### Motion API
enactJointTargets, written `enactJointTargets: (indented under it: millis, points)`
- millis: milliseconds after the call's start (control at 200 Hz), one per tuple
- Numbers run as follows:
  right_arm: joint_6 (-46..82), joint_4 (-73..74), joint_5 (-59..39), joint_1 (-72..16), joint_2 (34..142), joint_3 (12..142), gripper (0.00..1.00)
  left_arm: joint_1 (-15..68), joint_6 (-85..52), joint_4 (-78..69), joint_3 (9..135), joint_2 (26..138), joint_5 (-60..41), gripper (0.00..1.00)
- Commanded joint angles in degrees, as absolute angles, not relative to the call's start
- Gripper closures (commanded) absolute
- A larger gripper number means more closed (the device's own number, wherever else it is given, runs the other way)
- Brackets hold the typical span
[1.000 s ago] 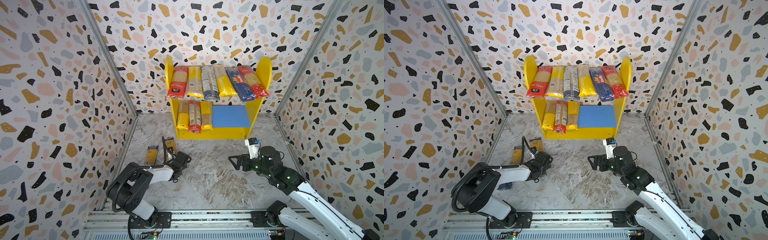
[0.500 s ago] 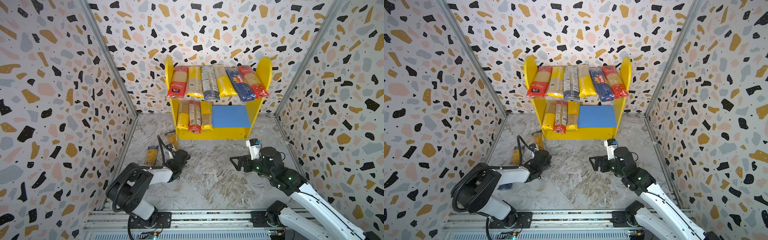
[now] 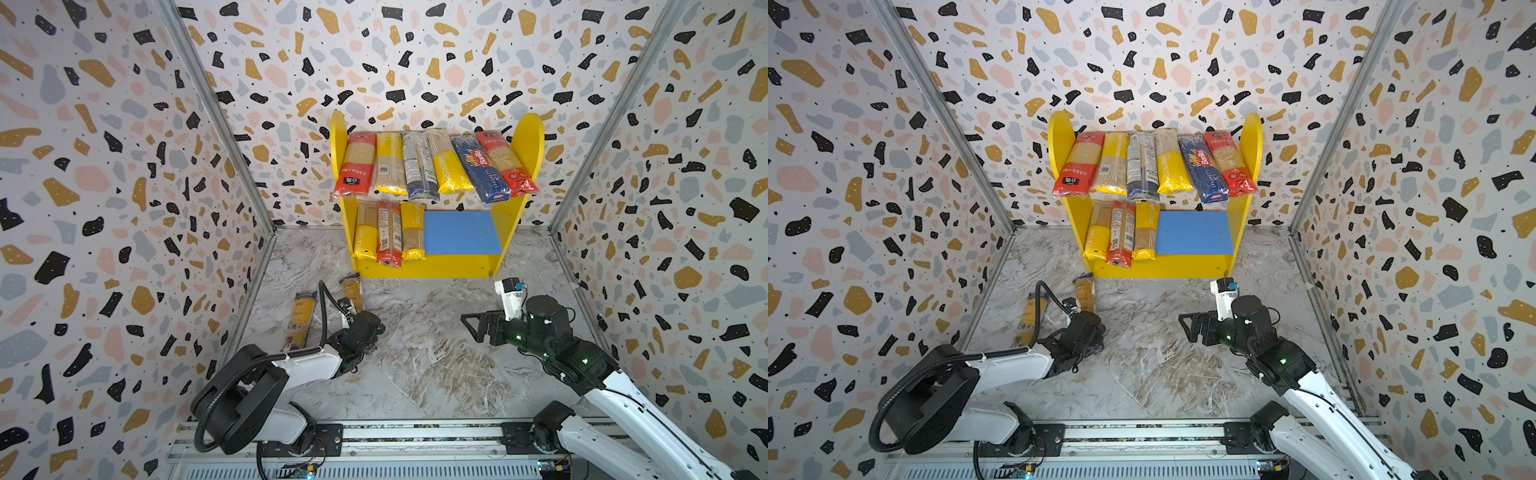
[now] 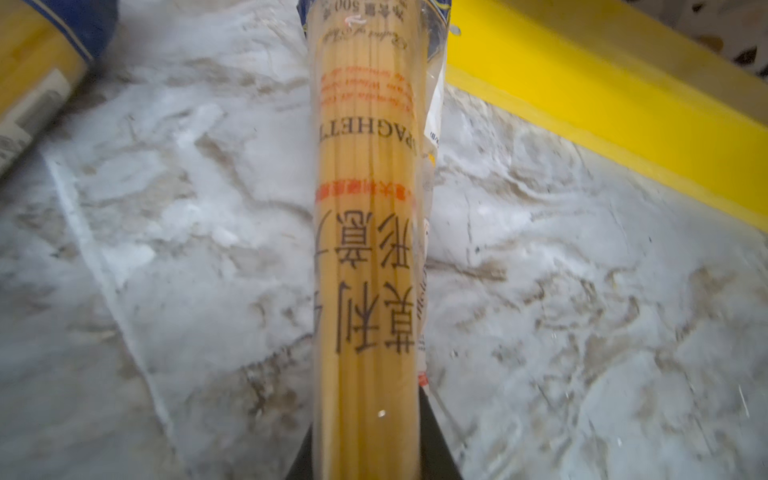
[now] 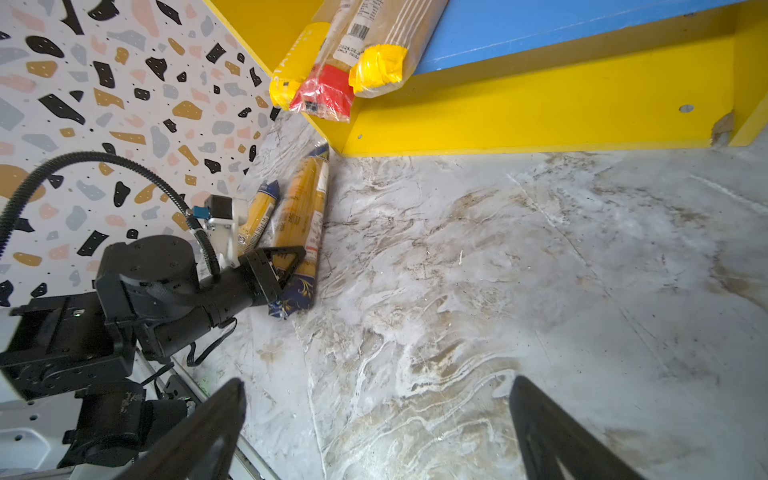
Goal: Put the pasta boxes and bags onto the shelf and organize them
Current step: 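Lift the Molí Pasta pack upright and carry it to the blue shelf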
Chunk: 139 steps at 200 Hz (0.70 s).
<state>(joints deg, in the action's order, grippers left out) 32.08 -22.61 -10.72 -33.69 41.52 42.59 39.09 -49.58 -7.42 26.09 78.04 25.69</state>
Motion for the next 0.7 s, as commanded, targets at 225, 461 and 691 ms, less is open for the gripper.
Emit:
enactJointTargets:
  millis: [225, 461, 691]
  points:
    - [33.48, -24.52, -11.34, -33.78, 37.30, 43.24, 0.01, 47.41, -48.36, 12.55, 28.26, 64.46, 24.26, 1.00]
    - [33.49, -25.13, -11.20, -33.93, 35.65, 43.42, 0.01, 52.79, -49.04, 17.97, 32.27, 57.70, 23.50, 1.00]
    - [33.34, -25.65, -11.24, -33.95, 34.48, 43.59, 0.01, 55.19, -47.21, 17.80, 35.60, 55.54, 19.23, 1.00]
